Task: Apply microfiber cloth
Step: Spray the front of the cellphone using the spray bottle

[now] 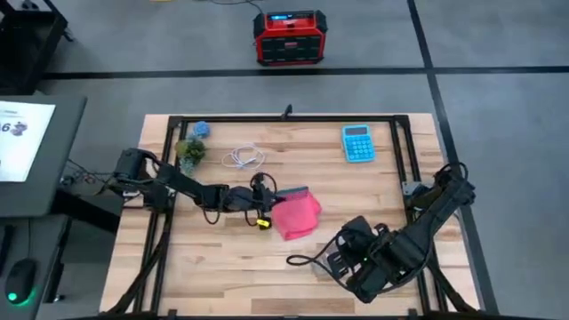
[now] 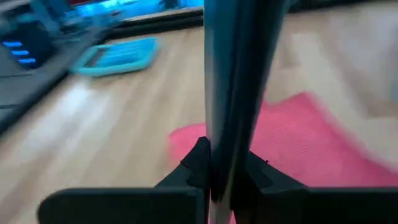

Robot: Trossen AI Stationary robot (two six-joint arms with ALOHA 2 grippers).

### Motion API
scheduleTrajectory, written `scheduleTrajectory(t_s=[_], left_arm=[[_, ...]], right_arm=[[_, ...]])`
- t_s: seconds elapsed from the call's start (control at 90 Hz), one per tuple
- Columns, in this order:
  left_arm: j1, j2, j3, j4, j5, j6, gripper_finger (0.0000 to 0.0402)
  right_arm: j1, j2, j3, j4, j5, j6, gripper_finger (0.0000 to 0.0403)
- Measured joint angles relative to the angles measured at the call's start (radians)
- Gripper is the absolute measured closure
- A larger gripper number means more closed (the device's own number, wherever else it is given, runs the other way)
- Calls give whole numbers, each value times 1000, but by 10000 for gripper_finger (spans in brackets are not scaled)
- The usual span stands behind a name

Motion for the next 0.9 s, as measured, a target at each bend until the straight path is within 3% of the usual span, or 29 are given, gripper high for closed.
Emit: scheduleTrajectory(t_s=[0.3, 0.567, 0.744, 0.9], left_arm=[[46, 160, 60, 31, 11, -16, 389], [183, 103, 58, -29, 68, 70, 389], [175, 35, 55, -73, 121, 72, 389], [124, -10, 56, -135, 131, 73, 389]], right_arm=[[-5, 0, 0, -1, 2, -26, 324], [-15, 0, -2, -14, 12, -27, 324], [-20, 0, -2, -15, 31, -42, 323], [-20, 0, -2, 18, 71, -93, 255]])
